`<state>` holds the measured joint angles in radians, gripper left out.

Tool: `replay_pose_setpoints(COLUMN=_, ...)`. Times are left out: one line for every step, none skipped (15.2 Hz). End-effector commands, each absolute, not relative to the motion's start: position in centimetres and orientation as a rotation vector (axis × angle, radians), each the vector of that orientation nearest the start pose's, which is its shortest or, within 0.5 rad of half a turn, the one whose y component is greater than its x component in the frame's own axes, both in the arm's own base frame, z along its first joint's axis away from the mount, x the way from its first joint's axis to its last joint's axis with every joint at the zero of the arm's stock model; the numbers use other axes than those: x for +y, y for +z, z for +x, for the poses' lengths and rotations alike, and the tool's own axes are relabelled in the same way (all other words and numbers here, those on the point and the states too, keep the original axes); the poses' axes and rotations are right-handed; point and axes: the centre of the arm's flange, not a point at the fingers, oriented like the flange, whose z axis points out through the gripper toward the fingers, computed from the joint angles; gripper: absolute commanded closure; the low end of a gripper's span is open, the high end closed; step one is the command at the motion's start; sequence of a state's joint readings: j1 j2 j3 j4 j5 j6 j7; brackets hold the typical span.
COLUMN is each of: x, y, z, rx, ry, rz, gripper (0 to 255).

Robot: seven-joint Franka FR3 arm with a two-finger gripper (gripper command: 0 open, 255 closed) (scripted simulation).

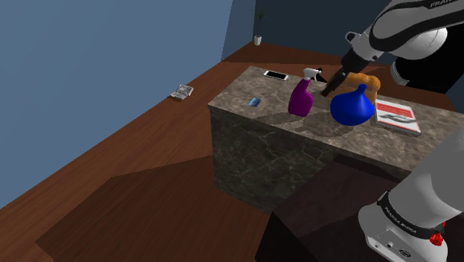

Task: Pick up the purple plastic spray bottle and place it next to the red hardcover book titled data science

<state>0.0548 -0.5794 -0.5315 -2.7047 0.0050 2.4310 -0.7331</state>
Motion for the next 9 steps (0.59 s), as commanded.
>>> replay_pose_setpoints(x=-18.9, y=39.1, z=35.8, rx=-0.485, ry=-0.593, rz=-2.935, gripper=0)
replay_pose_setpoints(x=-19.8, y=38.3, z=36.4, rx=-0.506, ry=-0.621, rz=-2.924, gripper=0)
replay_pose_setpoints(x=-20.6, y=37.5, z=37.0, rx=-0.528, ry=-0.648, rz=-2.913, gripper=0)
replay_pose_setpoints(x=-21.5, y=36.7, z=37.7, rx=-0.55, ry=-0.675, rz=-2.901, gripper=0)
replay_pose_setpoints(x=-22.3, y=35.9, z=38.3, rx=-0.571, ry=-0.702, rz=-2.889, gripper=0)
replay_pose_setpoints(x=-23.1, y=35.1, z=39.0, rx=-0.593, ry=-0.729, rz=-2.876, gripper=0)
replay_pose_setpoints(x=-23.9, y=34.4, z=39.8, rx=-0.614, ry=-0.756, rz=-2.864, gripper=0)
replay_pose_setpoints(x=-24.7, y=33.6, z=40.5, rx=-0.635, ry=-0.783, rz=-2.85, gripper=0)
replay_pose_setpoints(x=-25.4, y=33.0, z=41.2, rx=-0.653, ry=-0.805, rz=-2.839, gripper=0)
